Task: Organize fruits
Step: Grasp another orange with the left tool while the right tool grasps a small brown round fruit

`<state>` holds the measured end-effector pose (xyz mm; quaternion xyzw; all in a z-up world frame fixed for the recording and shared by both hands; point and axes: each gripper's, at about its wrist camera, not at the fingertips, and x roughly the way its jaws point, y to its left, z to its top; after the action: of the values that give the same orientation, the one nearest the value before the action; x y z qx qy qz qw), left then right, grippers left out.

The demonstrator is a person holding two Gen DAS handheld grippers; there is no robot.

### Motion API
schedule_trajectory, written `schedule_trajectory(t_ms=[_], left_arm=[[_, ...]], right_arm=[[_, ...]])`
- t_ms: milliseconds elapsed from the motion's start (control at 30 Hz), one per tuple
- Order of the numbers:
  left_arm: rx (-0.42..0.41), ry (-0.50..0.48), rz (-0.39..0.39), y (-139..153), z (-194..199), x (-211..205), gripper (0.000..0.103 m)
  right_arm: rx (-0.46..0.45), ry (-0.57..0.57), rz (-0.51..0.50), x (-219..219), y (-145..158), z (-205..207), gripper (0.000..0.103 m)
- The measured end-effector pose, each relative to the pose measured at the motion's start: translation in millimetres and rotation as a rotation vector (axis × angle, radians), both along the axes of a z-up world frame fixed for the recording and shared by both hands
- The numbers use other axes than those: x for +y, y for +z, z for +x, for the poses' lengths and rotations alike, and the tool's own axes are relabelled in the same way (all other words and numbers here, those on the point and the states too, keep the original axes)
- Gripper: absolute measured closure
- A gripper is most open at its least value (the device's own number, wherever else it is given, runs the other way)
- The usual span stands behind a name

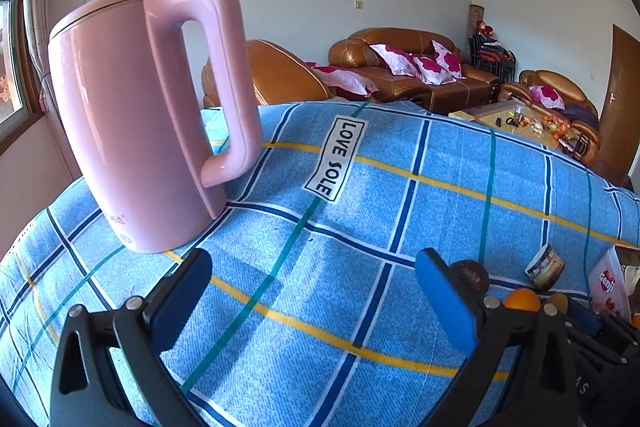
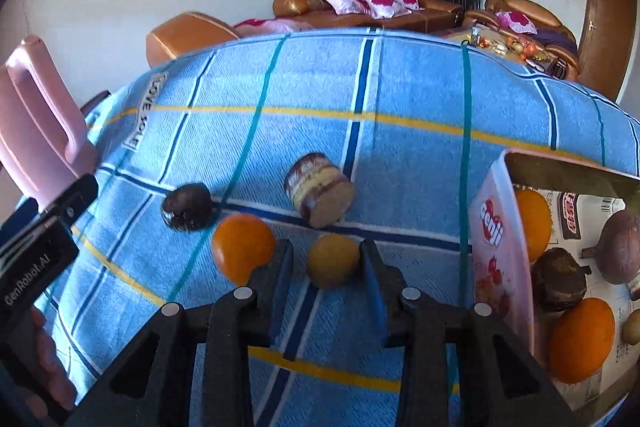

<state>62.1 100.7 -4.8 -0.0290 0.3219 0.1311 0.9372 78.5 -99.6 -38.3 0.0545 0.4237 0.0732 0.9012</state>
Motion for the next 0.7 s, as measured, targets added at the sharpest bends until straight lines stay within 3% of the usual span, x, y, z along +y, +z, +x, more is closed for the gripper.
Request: schedule_trajectory(t_ms=[67, 133, 333, 533, 700], left_arm=[[-0.002, -0.002, -0.001, 0.4, 0.5, 1.5, 0.0], [0.0, -0.008, -0.006, -0.3, 1.4, 2.3, 0.0], [-0.007, -0.088, -0.094, -1.8, 2.0, 0.6, 0.0], [-0.04, -0.309, -0.166, 2.9, -4.4, -29.6, 0.008], [-0.002, -0.461, -0.097, -3.9, -4.7, -71.1, 0.023]], right_arm=[[0.001, 0.002, 0.003, 3.3, -0.3, -0.4, 0.068], [0.003, 0.0, 0.005, 6.2, -1.3, -2.4, 0.076], [-0.047, -0.014, 0.083, -0.6, 5.2, -28.7, 0.076], [-0.212, -0.07, 0.047, -9.6, 26.8, -67.4, 0.076], [-0.3, -0.176, -0.017, -24.7, 37.8, -86.5, 0.076]])
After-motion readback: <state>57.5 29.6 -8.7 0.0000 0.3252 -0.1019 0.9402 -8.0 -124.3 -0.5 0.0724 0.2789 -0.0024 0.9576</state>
